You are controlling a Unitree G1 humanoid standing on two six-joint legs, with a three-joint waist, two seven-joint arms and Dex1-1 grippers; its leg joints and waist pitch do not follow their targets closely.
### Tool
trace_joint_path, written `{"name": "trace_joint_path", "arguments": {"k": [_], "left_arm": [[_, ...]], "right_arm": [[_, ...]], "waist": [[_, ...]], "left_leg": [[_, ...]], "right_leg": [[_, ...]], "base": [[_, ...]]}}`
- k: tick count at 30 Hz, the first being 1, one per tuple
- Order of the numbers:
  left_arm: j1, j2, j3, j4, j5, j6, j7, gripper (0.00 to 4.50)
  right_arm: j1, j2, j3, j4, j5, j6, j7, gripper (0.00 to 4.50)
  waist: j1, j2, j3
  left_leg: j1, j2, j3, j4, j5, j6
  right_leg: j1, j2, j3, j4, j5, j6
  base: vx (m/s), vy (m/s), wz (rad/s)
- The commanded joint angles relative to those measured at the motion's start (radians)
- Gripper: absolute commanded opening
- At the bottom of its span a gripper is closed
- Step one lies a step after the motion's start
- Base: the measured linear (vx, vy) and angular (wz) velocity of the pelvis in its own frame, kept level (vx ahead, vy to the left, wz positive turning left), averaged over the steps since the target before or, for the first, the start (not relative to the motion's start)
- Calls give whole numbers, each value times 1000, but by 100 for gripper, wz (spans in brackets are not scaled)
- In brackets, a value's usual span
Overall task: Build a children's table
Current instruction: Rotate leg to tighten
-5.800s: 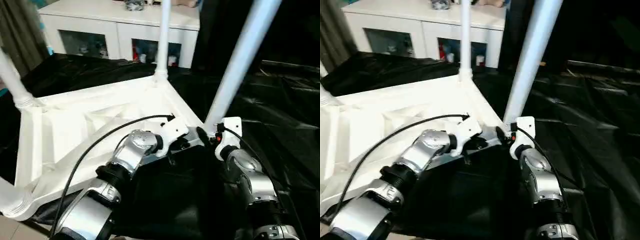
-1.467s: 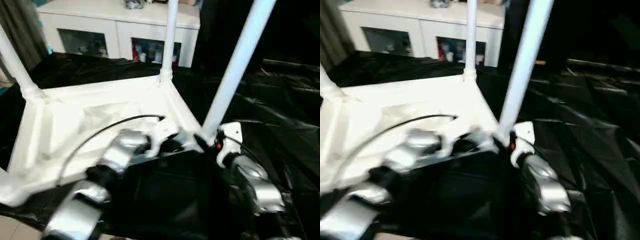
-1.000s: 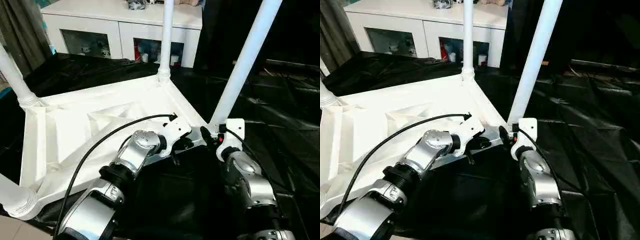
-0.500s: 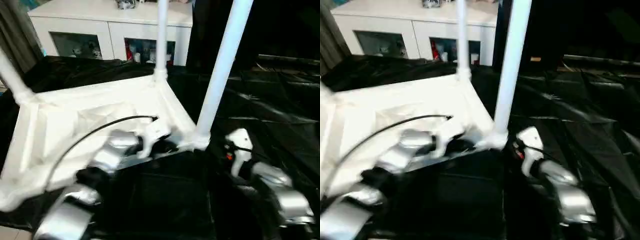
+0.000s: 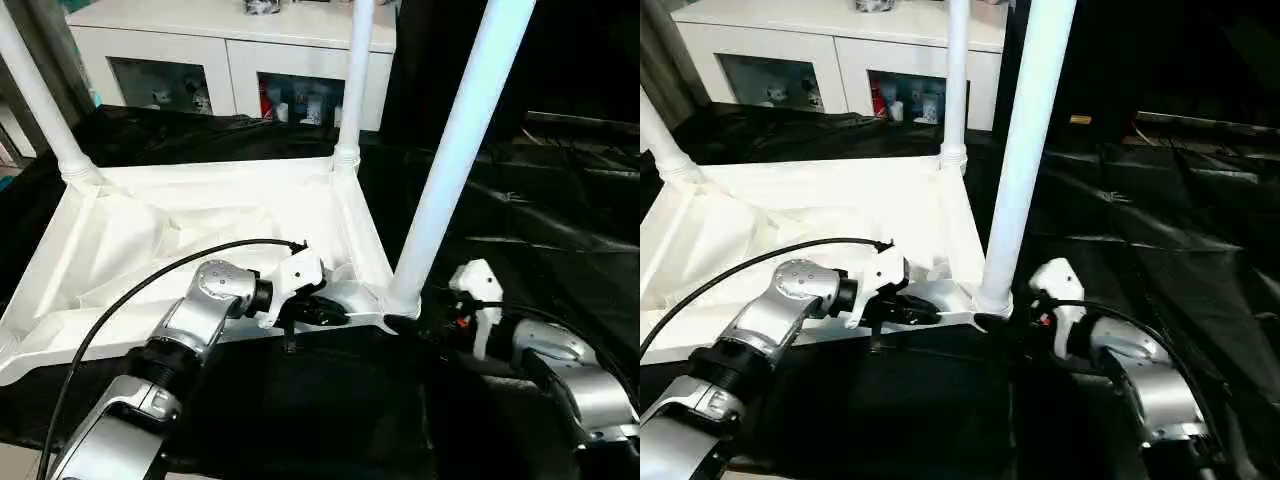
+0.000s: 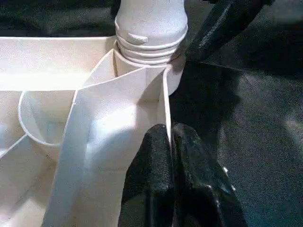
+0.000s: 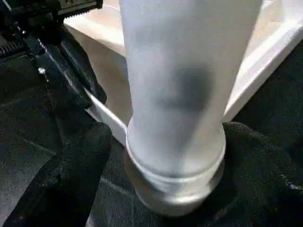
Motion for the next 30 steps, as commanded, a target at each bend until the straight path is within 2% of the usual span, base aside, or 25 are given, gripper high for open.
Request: {"name": "trace_joint_path", "arguments": {"k": [1, 8, 9, 17, 19, 22, 23, 24, 25, 27, 28, 30], "left_arm": [[25, -10, 1, -17, -44, -4, -30, 0], [29, -1, -2, -30, -42, 7, -37, 0], [29, 0, -2, -30, -42, 7, -38, 0], [25, -5, 2, -26, -31, 13, -15, 0], [16, -21, 6, -7, -13, 26, 42, 0], [-1, -43, 15, 23, 5, 34, 111, 0], [-22, -70, 25, 60, 22, 46, 188, 0], [-27, -77, 27, 69, 26, 48, 206, 0], [-58, -125, 34, 115, 48, 60, 314, 0], [-73, -153, 37, 135, 53, 72, 362, 0], [-85, -175, 41, 151, 57, 77, 405, 0], [-107, -219, 42, 179, 67, 86, 476, 0]], "right_arm": [[-16, 10, 9, 17, -8, -23, -3, 364], [-33, 20, 15, 46, -17, -41, -7, 320], [-34, 22, 16, 48, -19, -42, -7, 299], [-26, 32, 19, 53, -26, -56, -13, 273], [-20, 51, 5, 62, -24, -37, -59, 272], [-22, 82, -19, 84, -29, -24, -133, 272], [-29, 127, -54, 118, -36, -8, -242, 272], [-31, 138, -63, 127, -37, -5, -268, 272], [-39, 207, -107, 162, -49, 4, -424, 272], [-43, 242, -125, 175, -51, 11, -497, 272], [-48, 264, -135, 183, -54, 16, -541, 272], [-62, 310, -146, 200, -59, 21, -618, 272]], "waist": [[3, -20, -53], [7, -21, -55], [6, -21, -55], [5, -22, -56], [4, -22, -55], [4, -23, -52], [2, -22, -49], [0, -21, -50], [-2, -23, -50], [-1, -24, -51], [0, -21, -51], [1, -21, -51]], "left_leg": [[8, 40, -14, -59, -163, 77], [9, 39, -12, -57, -147, 85], [9, 39, -13, -57, -147, 84], [9, 38, -12, -55, -143, 86], [9, 38, -12, -55, -146, 84], [10, 37, -12, -57, -168, 70], [12, 38, -13, -59, -184, 57], [14, 38, -12, -60, -198, 48], [15, 36, -15, -64, -219, 18], [17, 36, -17, -64, -224, 9], [17, 35, -16, -63, -227, 12], [19, 33, -15, -62, -233, 17]], "right_leg": [[43, -56, 40, -67, -215, -205], [46, -54, 41, -62, -171, -218], [46, -55, 40, -62, -172, -219], [47, -53, 41, -60, -162, -224], [47, -53, 41, -60, -167, -223], [43, -53, 41, -67, -223, -209], [39, -53, 41, -71, -254, -200], [36, -53, 42, -74, -273, -197], [36, -53, 41, -79, -319, -178], [36, -55, 41, -79, -323, -172], [35, -53, 44, -81, -307, -165], [33, -52, 45, -82, -306, -166]], "base": [[0, 0, 0], [0, 0, 0], [0, 0, 0], [0, 0, 0], [0, 0, 0], [0, 0, 0], [0, 0, 0], [0, 0, 0], [0, 0, 0], [0, 0, 0], [0, 0, 0], [0, 0, 0]]}}
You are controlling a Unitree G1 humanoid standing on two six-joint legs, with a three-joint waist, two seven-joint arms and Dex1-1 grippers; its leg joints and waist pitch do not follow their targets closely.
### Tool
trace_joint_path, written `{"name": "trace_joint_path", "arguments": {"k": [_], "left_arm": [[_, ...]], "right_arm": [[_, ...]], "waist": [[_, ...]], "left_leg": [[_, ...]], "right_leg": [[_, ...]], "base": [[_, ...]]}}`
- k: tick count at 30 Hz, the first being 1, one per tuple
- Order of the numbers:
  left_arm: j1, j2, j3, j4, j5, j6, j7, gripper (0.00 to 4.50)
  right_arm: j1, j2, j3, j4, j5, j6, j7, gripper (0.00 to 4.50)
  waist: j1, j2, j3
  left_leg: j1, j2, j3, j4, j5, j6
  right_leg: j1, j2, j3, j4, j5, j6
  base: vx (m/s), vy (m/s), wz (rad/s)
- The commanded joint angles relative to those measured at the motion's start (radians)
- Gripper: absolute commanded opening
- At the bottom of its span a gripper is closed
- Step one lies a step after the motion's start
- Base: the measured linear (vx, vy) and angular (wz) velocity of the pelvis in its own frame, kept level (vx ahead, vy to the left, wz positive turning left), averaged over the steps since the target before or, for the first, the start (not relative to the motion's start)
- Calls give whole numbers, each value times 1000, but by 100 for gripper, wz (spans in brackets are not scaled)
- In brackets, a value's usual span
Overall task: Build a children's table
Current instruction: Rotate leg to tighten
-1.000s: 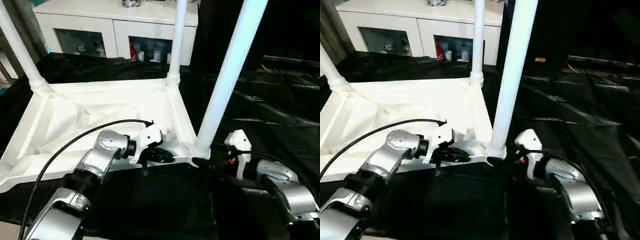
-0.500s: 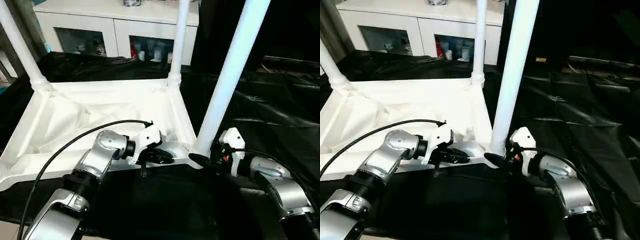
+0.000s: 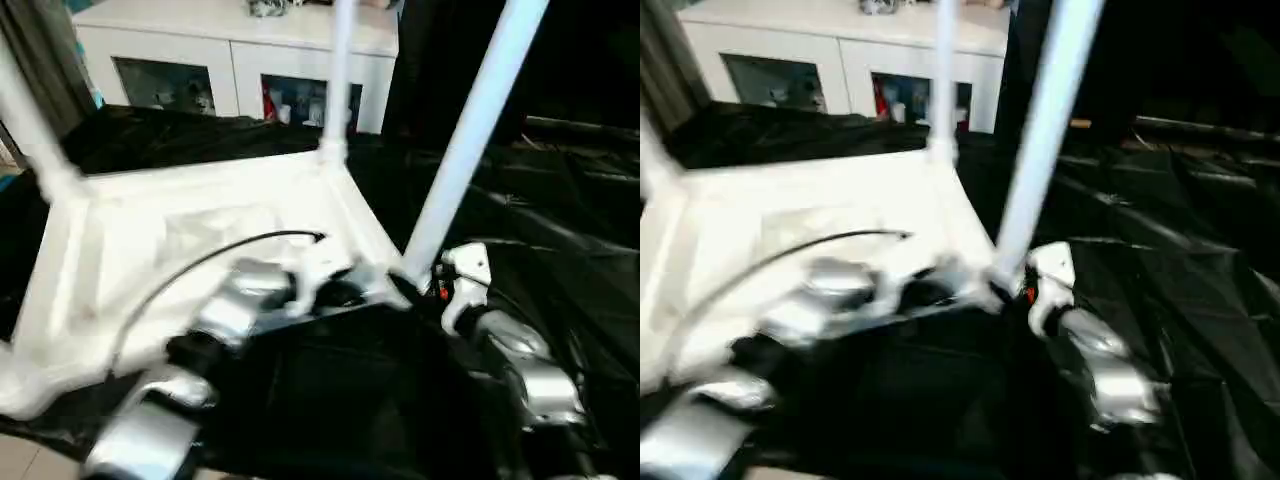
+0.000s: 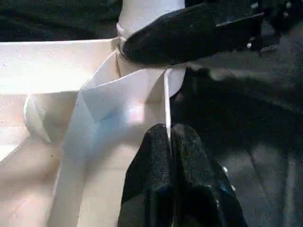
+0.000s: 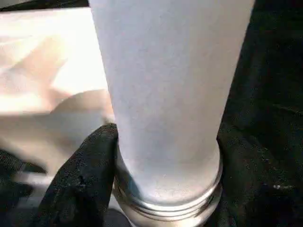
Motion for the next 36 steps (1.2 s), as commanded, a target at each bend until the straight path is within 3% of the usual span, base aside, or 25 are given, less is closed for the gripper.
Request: {"name": "trace_joint_path", "arguments": {"k": [1, 2, 6, 9, 11, 14, 19, 21, 25, 30, 36], "left_arm": [[-16, -47, 34, 46, -6, 4, 143, 0], [-21, -61, 33, 53, -2, 3, 159, 0], [-32, -95, 21, 59, 6, -23, 156, 0], [-22, -84, 13, 48, 1, -35, 119, 0], [-14, -68, 10, 44, 1, -42, 101, 0], [-7, -51, 12, 42, -2, -55, 79, 0], [13, 0, 19, 17, -16, -67, 3, 0], [23, 33, 18, 6, -25, -84, -53, 0], [50, 95, 13, -39, -65, -115, -199, 0], [79, 156, -4, -101, -95, -101, -333, 0], [105, 195, -10, -157, -127, -72, -423, 0]], "right_arm": [[9, 39, -1, 49, -10, 37, -76, 272], [6, 52, 2, 50, -17, 40, -91, 272], [-7, 78, 50, 47, -57, 12, -72, 272], [0, 81, 41, 32, -26, -11, -51, 272], [2, 74, 35, 23, -12, -14, -31, 328], [4, 57, 39, 12, -9, -15, -3, 347], [21, -33, 72, -41, -22, -2, 126, 362], [39, -97, 93, -71, -15, -4, 223, 362], [73, -208, 118, -123, 5, -4, 388, 362], [81, -287, 123, -153, 31, 4, 502, 362], [80, -336, 140, -174, 50, 13, 596, 362]], "waist": [[-5, -15, -50], [-4, -10, -51], [-5, -14, -51], [-5, -10, -51], [-5, -7, -51], [-7, -8, -51], [-15, -12, -50], [-16, -14, -50], [-21, -18, -50], [-23, -17, -51], [-21, -14, -53]], "left_leg": [[20, 35, -15, -70, -235, 17], [19, 35, -16, -70, -235, 17], [14, 34, -17, -72, -227, 25], [12, 34, -18, -73, -237, 29], [10, 34, -19, -74, -237, 31], [7, 35, -20, -75, -228, 40], [2, 33, -20, -75, -233, 45], [5, 34, -19, -73, -234, 53], [-2, 35, -20, -72, -222, 67], [3, 40, -16, -70, -203, 84], [4, 41, -15, -66, -170, 94]], "right_leg": [[28, -52, 39, -87, -311, -162], [29, -53, 40, -87, -308, -161], [34, -51, 40, -84, -282, -153], [35, -52, 40, -87, -287, -150], [37, -52, 40, -86, -286, -148], [39, -52, 39, -85, -263, -151], [44, -52, 37, -87, -295, -148], [40, -53, 38, -90, -315, -147], [43, -52, 37, -86, -303, -152], [38, -50, 39, -78, -238, -196], [43, -51, 39, -64, -137, -240]], "base": [[0, 0, 0], [0, 0, 0], [0, 0, 0], [0, 0, 0], [0, 0, 0], [0, 0, 0], [0, 0, 0], [0, 0, 0], [0, 0, 0], [0, 0, 0], [0, 0, 0]]}}
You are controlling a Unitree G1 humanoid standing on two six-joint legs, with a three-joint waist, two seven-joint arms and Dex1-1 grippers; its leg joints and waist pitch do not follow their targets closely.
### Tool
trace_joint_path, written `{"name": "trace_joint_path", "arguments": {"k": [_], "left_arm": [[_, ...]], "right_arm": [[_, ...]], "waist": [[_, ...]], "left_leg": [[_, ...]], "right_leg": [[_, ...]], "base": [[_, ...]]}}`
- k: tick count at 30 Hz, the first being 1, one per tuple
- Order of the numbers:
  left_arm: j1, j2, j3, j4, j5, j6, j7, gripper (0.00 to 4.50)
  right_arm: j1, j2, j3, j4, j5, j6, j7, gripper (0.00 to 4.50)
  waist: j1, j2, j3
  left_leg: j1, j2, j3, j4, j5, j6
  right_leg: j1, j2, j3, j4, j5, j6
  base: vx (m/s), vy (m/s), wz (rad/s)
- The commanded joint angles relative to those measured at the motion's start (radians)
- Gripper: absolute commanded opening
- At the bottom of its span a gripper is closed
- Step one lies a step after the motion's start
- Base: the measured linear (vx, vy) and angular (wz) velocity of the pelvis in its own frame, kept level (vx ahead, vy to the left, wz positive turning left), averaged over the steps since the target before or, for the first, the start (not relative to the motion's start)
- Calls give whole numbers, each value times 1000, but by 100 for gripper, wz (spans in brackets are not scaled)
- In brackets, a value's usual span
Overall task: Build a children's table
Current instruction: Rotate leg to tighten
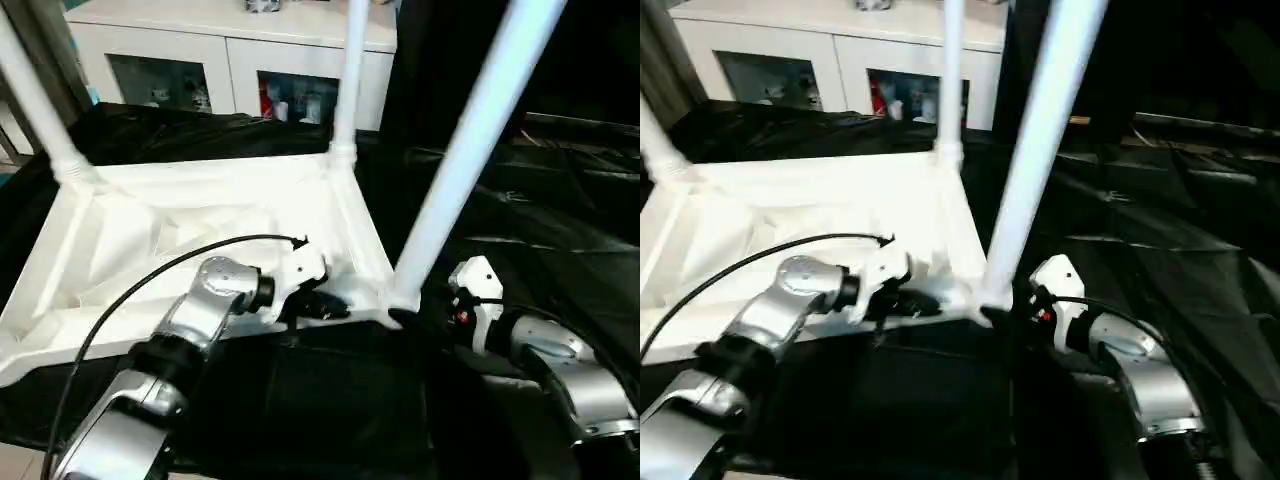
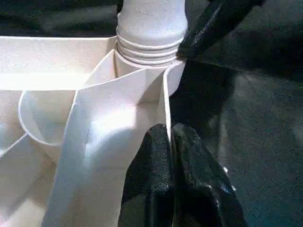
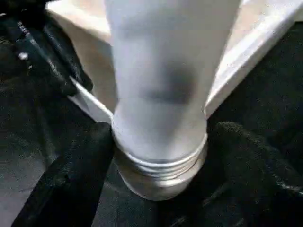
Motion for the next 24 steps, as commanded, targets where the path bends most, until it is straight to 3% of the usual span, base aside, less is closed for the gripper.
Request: {"name": "trace_joint_path", "arguments": {"k": [1, 2, 3, 9, 15, 24], "left_arm": [[16, -6, -11, -28, -42, 5, -46, 0], [17, -6, -11, -32, -42, 7, -49, 0], [18, -6, -11, -34, -41, 7, -51, 0], [21, -10, -10, -44, -38, 12, -38, 0], [18, -11, -9, -44, -34, 11, -30, 0], [21, -14, -13, -42, -31, 13, -26, 0]], "right_arm": [[0, -23, 10, -31, 12, 11, 34, 362], [0, -29, 19, -33, 10, 18, 45, 362], [1, -33, 26, -34, 9, 23, 53, 362], [-27, -13, 43, -4, -6, 27, 49, 362], [-49, 19, 43, 27, -10, 14, 22, 362], [-56, 44, 53, 46, -18, 9, 7, 279]], "waist": [[4, -14, -54], [3, -25, -54], [6, -19, -53], [5, -24, -51], [7, -21, -55], [16, -19, -55]], "left_leg": [[9, 40, -14, -58, -168, 95], [9, 41, -14, -58, -168, 97], [10, 41, -14, -58, -166, 98], [11, 42, -15, -60, -189, 76], [11, 40, -14, -57, -148, 88], [13, 40, -13, -56, -144, 86]], "right_leg": [[46, -53, 37, -61, -129, -245], [47, -52, 36, -61, -133, -244], [47, -54, 37, -61, -143, -243], [44, -55, 37, -67, -217, -221], [45, -54, 37, -58, -143, -237], [47, -53, 38, -56, -130, -239]], "base": [[0, 0, 0], [0, 0, 0], [0, 0, 0], [0, 0, 0], [0, 0, 0], [0, 0, 0]]}}
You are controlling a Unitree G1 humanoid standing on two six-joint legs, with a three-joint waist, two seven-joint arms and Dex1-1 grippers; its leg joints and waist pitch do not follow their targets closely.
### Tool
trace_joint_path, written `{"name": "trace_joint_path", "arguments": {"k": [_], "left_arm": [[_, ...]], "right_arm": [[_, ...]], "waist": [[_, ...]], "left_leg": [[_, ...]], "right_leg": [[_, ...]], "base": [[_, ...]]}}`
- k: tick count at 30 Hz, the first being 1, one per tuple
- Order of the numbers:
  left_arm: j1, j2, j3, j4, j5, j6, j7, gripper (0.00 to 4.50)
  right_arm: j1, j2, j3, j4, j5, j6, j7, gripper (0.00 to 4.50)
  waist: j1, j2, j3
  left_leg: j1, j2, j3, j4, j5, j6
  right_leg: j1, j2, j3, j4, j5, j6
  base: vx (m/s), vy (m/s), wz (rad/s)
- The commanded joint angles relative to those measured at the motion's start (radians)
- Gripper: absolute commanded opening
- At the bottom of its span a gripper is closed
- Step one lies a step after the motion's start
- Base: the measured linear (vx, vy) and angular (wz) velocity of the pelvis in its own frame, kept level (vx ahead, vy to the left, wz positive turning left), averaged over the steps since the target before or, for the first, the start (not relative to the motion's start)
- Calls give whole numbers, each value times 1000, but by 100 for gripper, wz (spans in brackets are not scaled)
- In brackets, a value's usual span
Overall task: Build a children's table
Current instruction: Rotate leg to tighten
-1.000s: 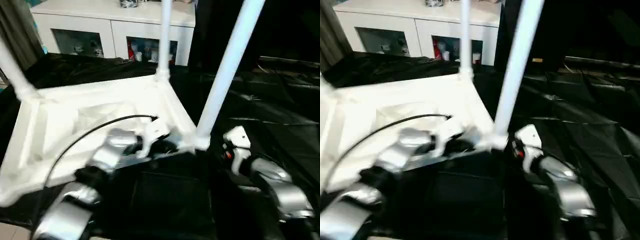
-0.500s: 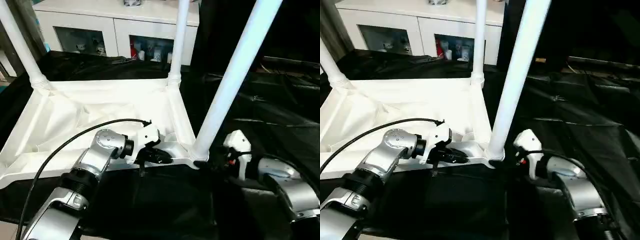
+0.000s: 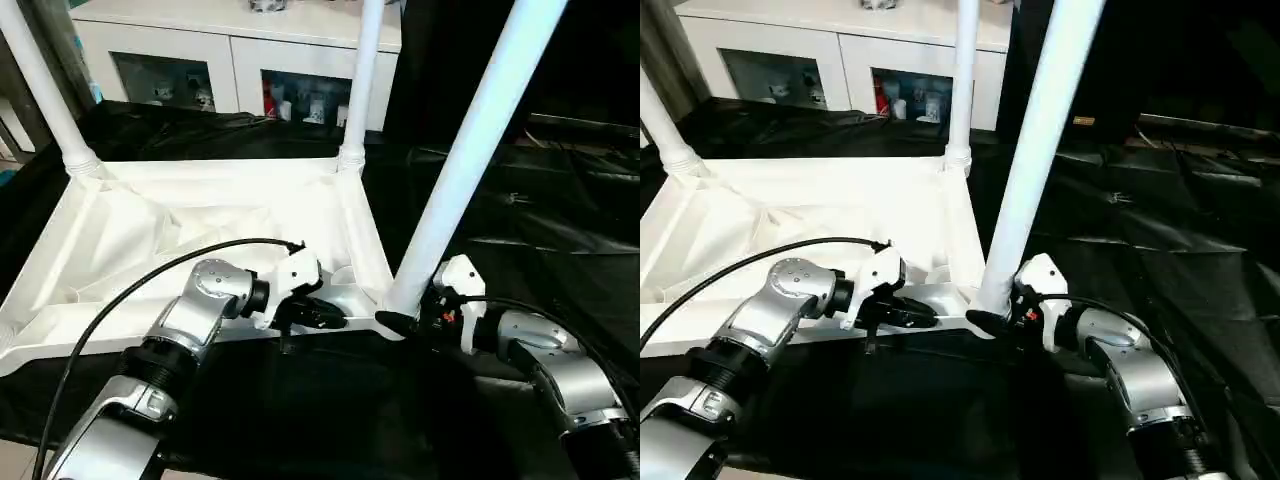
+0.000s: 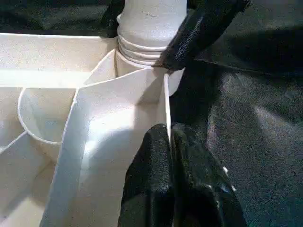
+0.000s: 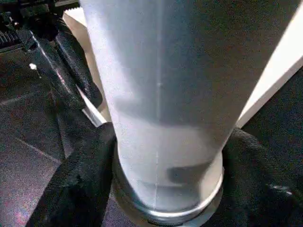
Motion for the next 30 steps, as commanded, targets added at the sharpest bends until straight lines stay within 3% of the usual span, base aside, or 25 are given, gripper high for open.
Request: {"name": "trace_joint_path", "arguments": {"k": [1, 3, 4, 10, 13, 17, 19, 20, 21, 22, 23, 24, 25, 27, 30], "left_arm": [[9, -21, -6, -14, -25, -5, -8, 0], [8, -21, -7, -13, -25, -6, -7, 0], [7, -22, -7, -11, -25, -7, -7, 0], [14, -29, -3, -12, -26, -5, 10, 0], [10, -50, 4, -2, -20, 1, 55, 0], [-28, -111, 21, 69, 22, 3, 221, 0], [-88, -206, 51, 154, 50, 27, 433, 0], [-101, -226, 59, 170, 51, 41, 473, 0], [-115, -246, 62, 187, 57, 47, 517, 0], [-122, -255, 63, 195, 60, 50, 539, 0], [-133, -274, 65, 207, 63, 55, 573, 0], [-141, -292, 63, 217, 69, 52, 601, 0], [-144, -300, 60, 220, 72, 48, 610, 0], [-143, -307, 52, 223, 81, 33, 599, 0], [-138, -302, 44, 230, 88, 3, 562, 0]], "right_arm": [[-11, 5, 11, 14, -11, -6, 4, 279], [-11, 5, 11, 15, -9, -7, 4, 275], [-11, 4, 10, 16, -9, -8, 5, 273], [5, 20, -1, 18, -22, -16, -45, 272], [2, 47, -26, 36, -28, -6, -115, 272], [-18, 122, -88, 93, -48, 2, -308, 271], [-58, 226, -184, 167, -47, 42, -576, 270], [-65, 246, -197, 178, -46, 43, -619, 270], [-72, 269, -207, 187, -47, 45, -664, 270], [-76, 280, -212, 191, -48, 47, -686, 270], [-81, 305, -209, 194, -52, 49, -714, 270], [-85, 330, -197, 192, -61, 52, -731, 270], [-87, 343, -184, 189, -67, 54, -732, 270], [-88, 351, -134, 179, -104, 52, -718, 270], [-88, 351, -119, 178, -120, 23, -701, 270]], "waist": [[2, -17, -57], [2, -17, -57], [1, -21, -57], [0, -13, -57], [-5, -15, -55], [-16, -17, -50], [-21, -12, -52], [-21, -13, -53], [-21, -7, -53], [-20, -9, -53], [-19, -12, -55], [-19, -5, -56], [-22, -9, -56], [-19, -9, -56], [-20, -10, -56]], "left_leg": [[12, 40, -14, -57, -147, 82], [13, 40, -14, -57, -149, 81], [12, 40, -13, -56, -148, 81], [12, 39, -14, -56, -145, 81], [12, 39, -14, -58, -168, 66], [16, 36, -15, -62, -234, 27], [19, 34, -16, -62, -238, 10], [23, 34, -18, -62, -252, -5], [21, 33, -20, -63, -253, -7], [19, 33, -19, -63, -250, -2], [15, 31, -19, -62, -239, 10], [16, 30, -18, -61, -235, 16], [13, 28, -17, -61, -232, 20], [10, 28, -18, -60, -214, 33], [9, 29, -18, -61, -214, 37]], "right_leg": [[47, -54, 37, -57, -136, -238], [46, -53, 38, -58, -137, -237], [47, -52, 37, -57, -135, -237], [47, -52, 38, -57, -128, -239], [45, -51, 38, -61, -166, -230], [38, -50, 40, -76, -284, -197], [31, -49, 42, -77, -303, -189], [30, -50, 40, -79, -325, -187], [33, -50, 40, -79, -324, -184], [35, -50, 41, -82, -310, -177], [38, -48, 42, -79, -279, -173], [36, -48, 42, -81, -257, -175], [37, -46, 43, -80, -250, -174], [41, -48, 41, -79, -244, -168], [41, -48, 41, -78, -241, -167]], "base": [[0, 0, 0], [0, 0, 0], [0, 0, 0], [0, 0, 0], [0, 0, 0], [0, 0, 0], [0, 0, 0], [0, 0, 0], [0, 0, 0], [0, 0, 0], [0, 0, 0], [0, 0, 0], [0, 0, 0], [0, 0, 0], [0, 0, 0]]}}
